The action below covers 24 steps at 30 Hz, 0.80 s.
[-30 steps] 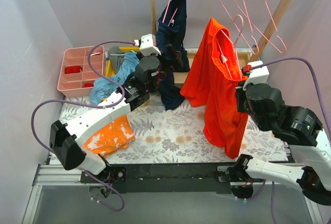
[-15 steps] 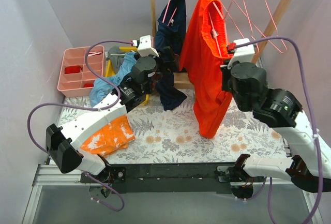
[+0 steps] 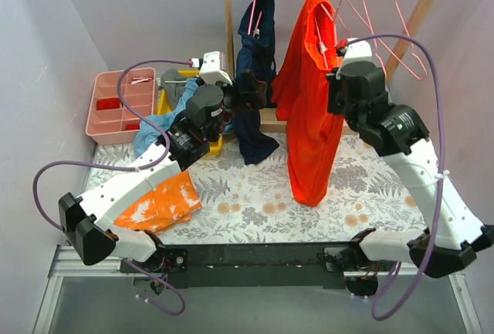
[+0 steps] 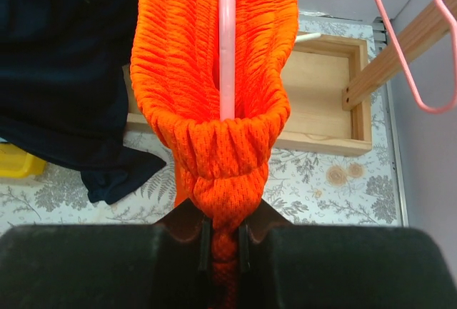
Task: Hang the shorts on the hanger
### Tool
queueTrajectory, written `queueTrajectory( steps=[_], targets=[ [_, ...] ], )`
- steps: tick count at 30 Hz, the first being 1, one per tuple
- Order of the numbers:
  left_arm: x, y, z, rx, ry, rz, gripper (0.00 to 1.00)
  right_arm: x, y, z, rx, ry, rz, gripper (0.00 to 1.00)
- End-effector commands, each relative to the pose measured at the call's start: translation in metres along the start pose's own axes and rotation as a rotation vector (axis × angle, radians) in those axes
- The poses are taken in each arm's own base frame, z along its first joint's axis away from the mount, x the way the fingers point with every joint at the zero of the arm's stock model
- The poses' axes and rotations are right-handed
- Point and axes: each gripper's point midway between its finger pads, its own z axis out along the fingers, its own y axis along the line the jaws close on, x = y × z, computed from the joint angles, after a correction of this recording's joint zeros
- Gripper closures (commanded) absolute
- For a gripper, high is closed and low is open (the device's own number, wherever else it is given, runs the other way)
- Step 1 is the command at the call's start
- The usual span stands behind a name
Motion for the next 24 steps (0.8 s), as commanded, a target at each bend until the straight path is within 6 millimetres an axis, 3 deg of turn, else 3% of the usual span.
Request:
queueTrajectory(
  steps=[1,3,5,6,10,16,24],
  targets=[
    [-0.025,-0.008,-0.016,0.045,-0.023,0.001,0.03,-0.078,0.015,0.012,-0.067,-0.201,0.085,0.99],
    [-0.028,-0.015,-0.018,0.071,-0.017,0.000,0.04,-0.097,0.013,0.011,-0.067,-0.237,0.094,0.99],
    [-0.028,-0.020,-0.020,0.093,-0.002,-0.001,0.03,-0.101,0.015,0.025,-0.059,-0.228,0.086,0.99],
    [-0.030,-0.022,-0.021,0.103,0.001,-0.002,0.04,-0.112,0.015,0.022,-0.065,-0.251,0.095,0.99],
    [-0.031,-0.025,-0.026,0.122,0.013,-0.004,0.04,-0.124,0.021,0.034,-0.067,-0.256,0.094,0.99],
    [-0.043,-0.028,-0.035,0.135,0.007,0.008,0.03,-0.128,0.035,0.062,-0.070,-0.236,0.095,0.99],
    [-0.057,-0.028,-0.048,0.143,-0.010,0.021,0.03,-0.118,0.048,0.090,-0.062,-0.186,0.131,0.99]
  ],
)
